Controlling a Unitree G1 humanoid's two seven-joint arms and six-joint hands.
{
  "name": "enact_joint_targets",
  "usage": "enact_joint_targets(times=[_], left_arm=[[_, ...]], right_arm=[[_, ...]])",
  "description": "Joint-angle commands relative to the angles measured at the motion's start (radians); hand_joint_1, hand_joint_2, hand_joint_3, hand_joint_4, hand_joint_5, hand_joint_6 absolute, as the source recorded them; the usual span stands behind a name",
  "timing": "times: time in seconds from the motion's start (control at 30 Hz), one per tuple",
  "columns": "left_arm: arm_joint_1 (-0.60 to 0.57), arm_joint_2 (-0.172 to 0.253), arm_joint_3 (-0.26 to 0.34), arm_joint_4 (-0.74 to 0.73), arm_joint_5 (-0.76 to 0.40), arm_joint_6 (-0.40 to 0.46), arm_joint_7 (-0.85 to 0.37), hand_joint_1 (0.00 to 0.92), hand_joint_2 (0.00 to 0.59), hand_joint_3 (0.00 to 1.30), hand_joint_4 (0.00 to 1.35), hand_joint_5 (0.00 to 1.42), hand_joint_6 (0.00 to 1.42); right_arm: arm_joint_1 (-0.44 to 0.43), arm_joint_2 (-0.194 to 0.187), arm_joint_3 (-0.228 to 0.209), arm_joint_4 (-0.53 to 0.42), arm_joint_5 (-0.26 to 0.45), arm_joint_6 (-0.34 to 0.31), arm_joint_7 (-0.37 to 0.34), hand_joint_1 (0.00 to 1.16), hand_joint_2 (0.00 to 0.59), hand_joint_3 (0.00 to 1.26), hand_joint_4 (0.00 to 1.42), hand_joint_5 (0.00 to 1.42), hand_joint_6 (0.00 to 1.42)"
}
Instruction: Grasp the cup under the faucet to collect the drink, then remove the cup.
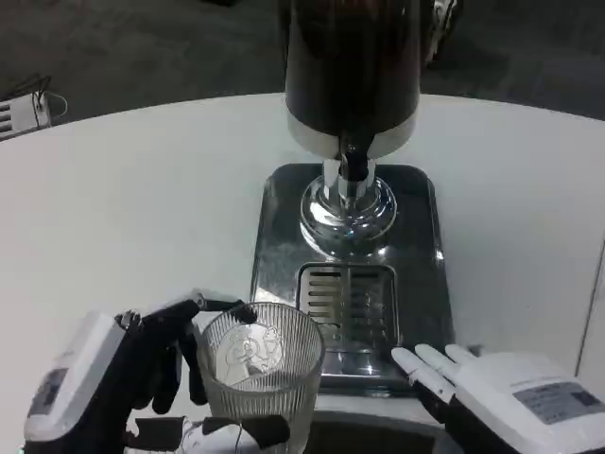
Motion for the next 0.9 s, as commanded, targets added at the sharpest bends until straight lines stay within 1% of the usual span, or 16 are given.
enact_joint_targets(times=[0.03,0.17,0.3,0.57,0.9], left_arm=[[-0.067,-0.013,-0.002,0.044,0.007,0.009,0.025,0.493,0.0,0.98,1.09,1.3,1.42],[-0.128,-0.014,-0.007,0.098,0.03,0.014,0.041,0.493,0.0,0.98,1.09,1.31,1.42],[-0.19,-0.005,-0.016,0.154,0.059,0.007,0.056,0.493,0.0,0.98,1.09,1.31,1.42],[-0.307,0.005,-0.039,0.265,0.109,0.007,0.096,0.493,0.0,0.98,1.09,1.3,1.42],[-0.456,-0.001,-0.101,0.438,0.17,0.023,0.169,0.493,0.0,0.98,1.09,1.31,1.42]], right_arm=[[0.023,0.006,-0.016,-0.029,0.003,-0.012,0.006,0.6,0.431,0.0,0.0,0.0,0.0],[0.04,0.005,-0.03,-0.041,0.009,-0.014,0.004,0.6,0.431,0.0,0.0,0.0,0.0],[0.052,0.005,-0.042,-0.048,0.017,-0.019,0.002,0.6,0.431,0.0,0.0,0.0,0.0],[0.056,0.013,-0.078,-0.049,0.039,-0.043,-0.005,0.6,0.431,0.0,0.0,0.0,0.0],[0.067,0.033,-0.124,-0.049,0.066,-0.079,-0.004,0.6,0.431,0.0,0.0,0.0,0.0]])
